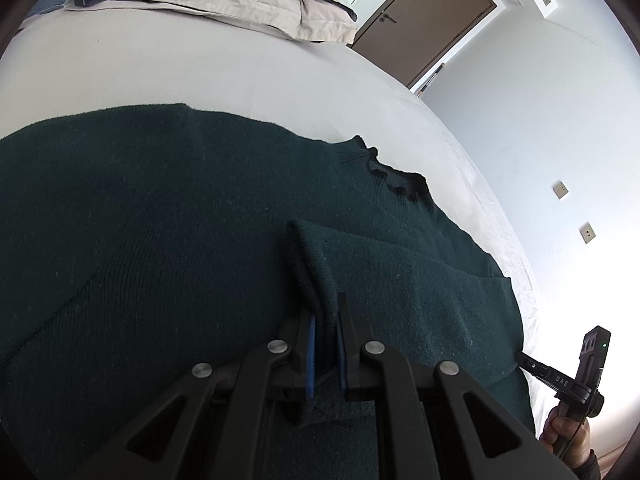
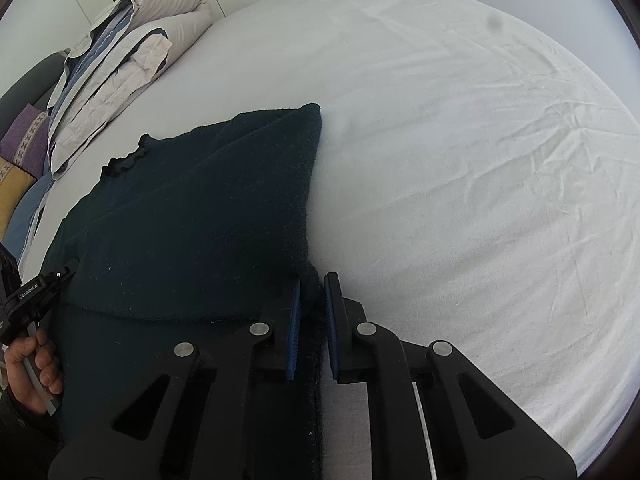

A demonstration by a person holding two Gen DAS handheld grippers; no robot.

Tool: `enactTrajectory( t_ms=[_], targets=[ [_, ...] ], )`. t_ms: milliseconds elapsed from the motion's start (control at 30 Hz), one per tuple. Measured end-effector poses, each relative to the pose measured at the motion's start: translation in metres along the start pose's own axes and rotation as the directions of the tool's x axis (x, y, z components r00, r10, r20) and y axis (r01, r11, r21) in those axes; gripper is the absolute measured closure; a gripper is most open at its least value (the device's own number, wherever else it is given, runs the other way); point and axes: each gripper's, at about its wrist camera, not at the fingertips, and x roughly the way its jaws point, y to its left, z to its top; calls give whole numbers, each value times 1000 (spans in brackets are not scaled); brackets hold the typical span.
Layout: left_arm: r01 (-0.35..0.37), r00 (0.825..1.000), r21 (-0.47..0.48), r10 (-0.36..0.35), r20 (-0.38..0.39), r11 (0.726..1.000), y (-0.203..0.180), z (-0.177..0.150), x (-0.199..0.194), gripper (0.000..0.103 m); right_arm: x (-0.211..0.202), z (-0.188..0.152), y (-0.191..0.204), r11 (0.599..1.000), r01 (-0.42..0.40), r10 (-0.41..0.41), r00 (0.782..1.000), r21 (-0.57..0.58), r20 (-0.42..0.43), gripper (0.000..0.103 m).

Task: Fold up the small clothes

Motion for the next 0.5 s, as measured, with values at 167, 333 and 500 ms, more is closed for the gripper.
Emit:
enactTrajectory(
  t_ms=[167,333,500],
  targets=[
    [20,1000,-10,-20,12,1000,4,-4,-3,92,0,3,-4,1000,-5,5,1000,12,-9,93],
    [13,1000,2,-13,21,1000,2,-7,-1,91,-29,20,2,1000,28,-28,999,9,25,88],
    [16,1000,1,-16,25,1000,3,-7,-1,91,-17,62,20,999,27,-26,998,-18,63,80]
  ],
)
